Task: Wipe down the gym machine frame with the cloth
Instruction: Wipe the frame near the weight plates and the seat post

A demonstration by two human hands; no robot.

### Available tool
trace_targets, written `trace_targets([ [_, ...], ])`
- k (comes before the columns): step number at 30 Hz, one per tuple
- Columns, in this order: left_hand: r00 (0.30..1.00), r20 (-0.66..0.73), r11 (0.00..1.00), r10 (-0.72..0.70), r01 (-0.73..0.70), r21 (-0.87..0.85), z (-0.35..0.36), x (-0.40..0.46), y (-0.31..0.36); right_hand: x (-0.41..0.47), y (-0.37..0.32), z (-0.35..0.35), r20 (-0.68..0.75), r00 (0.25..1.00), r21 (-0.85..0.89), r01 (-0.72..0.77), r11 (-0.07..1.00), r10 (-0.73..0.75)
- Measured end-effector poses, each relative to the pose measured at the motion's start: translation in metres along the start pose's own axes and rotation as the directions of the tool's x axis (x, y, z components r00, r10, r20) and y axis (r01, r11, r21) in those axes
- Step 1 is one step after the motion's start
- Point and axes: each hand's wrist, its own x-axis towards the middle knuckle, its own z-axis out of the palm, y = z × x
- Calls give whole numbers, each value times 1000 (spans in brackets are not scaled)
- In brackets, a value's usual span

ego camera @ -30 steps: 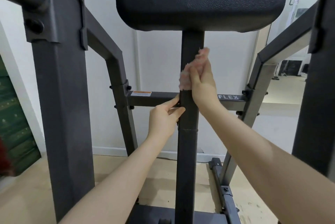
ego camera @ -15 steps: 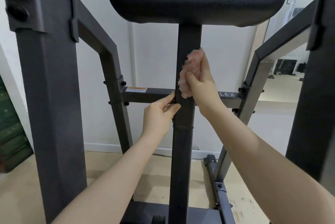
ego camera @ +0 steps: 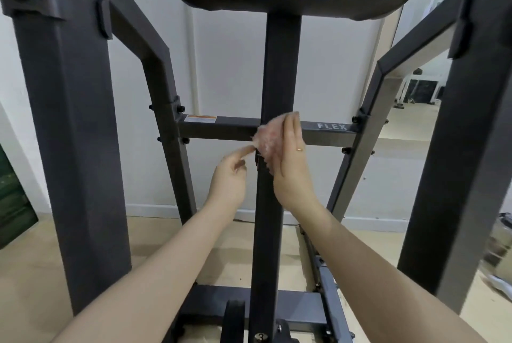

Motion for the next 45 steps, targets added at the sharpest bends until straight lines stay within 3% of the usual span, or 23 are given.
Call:
trace_targets([
  [2,993,94,997,-72,70,19,-3,-10,-14,-6,10,3,69,994,-282,106,954,-90],
  [4,976,204,996,-83,88,-14,-6,-15,-24,-10,18,-2,98,980,-448,197,872,-172],
  [8,946,316,969,-72,141,-202,-12,-17,-36,16,17,-23,316,844,-697,517,497,-434],
  [11,941,329,955,-72,161,-251,-13,-18,-44,40,8,-16,465,747,-657,651,381,-474],
  [15,986,143,990,-87,101,-99,-19,-28,-59,0,14,3,670,684,-552,720,421,-290],
  [16,991,102,994,-88,95,-62,-23,-33,-66,-17,18,7,750,628,-517,753,407,-210],
  [18,990,86,993,-113,114,-12,-30,-44,-82,-34,23,10,896,443,-403,826,394,-11],
  [20,981,120,988,-155,153,24,-36,-51,-95,-23,22,6,946,324,-300,876,377,0],
  [21,977,129,985,-172,169,36,-37,-54,-100,-13,22,1,942,332,-292,879,377,-43],
  [22,974,133,983,-182,177,50,-37,-56,-104,-5,24,-6,915,386,-323,876,359,-117],
  [24,974,131,982,-184,178,56,-32,-60,-109,-4,30,-13,783,565,-482,815,321,-260],
  [26,974,141,984,-177,176,20,-25,-64,-113,-29,36,-8,643,691,-549,717,430,-331],
  [28,975,165,987,-152,159,-28,-17,-66,-115,-54,42,-1,591,719,-533,688,493,-364],
  [30,972,185,986,-143,156,-56,-11,-66,-118,-57,49,-4,574,716,-527,695,490,-398],
  [33,962,216,985,-169,175,-9,-5,-66,-128,-41,59,-4,342,832,-562,554,614,-438],
  [35,949,247,980,-195,196,23,-1,-70,-142,-53,68,10,171,916,-438,401,804,-363],
  [37,940,260,975,-221,216,49,3,-79,-161,-91,75,30,99,984,-216,163,963,-145],
  [38,938,251,971,-237,228,64,5,-85,-171,-114,77,38,88,995,-126,53,991,-42],
  [41,929,230,957,-291,285,59,9,-103,-192,-183,84,52,102,969,12,-227,974,224],
  [45,898,313,949,-308,312,39,14,-125,-207,-205,90,58,108,905,193,-426,884,412],
])
